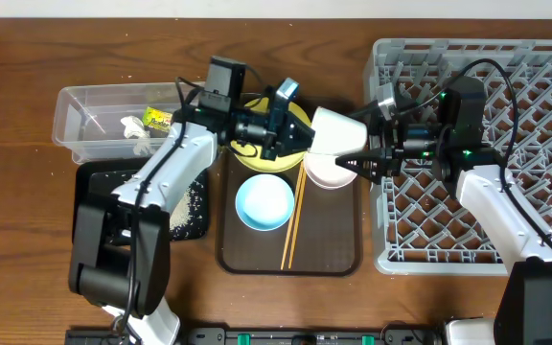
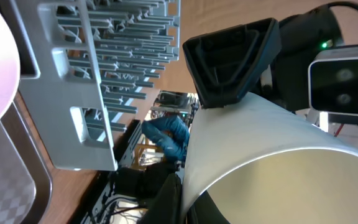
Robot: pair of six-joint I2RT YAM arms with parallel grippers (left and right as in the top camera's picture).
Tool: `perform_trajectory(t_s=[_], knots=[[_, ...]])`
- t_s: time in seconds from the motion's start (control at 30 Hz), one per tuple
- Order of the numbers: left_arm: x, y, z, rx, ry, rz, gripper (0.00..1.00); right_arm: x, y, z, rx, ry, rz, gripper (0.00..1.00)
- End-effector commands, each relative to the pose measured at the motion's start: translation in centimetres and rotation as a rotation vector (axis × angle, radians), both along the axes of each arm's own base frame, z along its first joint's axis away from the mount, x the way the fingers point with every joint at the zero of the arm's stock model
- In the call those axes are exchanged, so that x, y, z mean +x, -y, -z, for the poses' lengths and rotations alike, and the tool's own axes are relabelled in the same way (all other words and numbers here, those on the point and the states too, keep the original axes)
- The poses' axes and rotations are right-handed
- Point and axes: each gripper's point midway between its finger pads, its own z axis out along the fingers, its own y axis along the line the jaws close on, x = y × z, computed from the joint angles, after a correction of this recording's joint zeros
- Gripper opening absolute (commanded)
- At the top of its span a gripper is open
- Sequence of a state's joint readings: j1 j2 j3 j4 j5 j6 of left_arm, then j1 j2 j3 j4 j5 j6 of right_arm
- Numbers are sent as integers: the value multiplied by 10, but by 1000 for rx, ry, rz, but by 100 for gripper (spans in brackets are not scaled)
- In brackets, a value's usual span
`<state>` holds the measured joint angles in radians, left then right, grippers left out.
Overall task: Sort waste into correct bins and load items into the dishwasher rack
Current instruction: 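Hand the white cup from the left gripper to the right gripper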
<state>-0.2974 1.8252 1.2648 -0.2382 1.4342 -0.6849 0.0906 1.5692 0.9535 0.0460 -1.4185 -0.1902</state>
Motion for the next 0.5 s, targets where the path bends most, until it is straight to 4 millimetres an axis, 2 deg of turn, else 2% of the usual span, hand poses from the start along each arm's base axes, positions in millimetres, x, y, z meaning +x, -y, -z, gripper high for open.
perform_trajectory(t_s=[0.0,0.47], knots=[[1,0,-7,-16,3,7,6,-4,-4,-2,12,-3,-29,85],[1,0,-7,-16,3,8,6,-3,-4,-3,12,4,-29,69]])
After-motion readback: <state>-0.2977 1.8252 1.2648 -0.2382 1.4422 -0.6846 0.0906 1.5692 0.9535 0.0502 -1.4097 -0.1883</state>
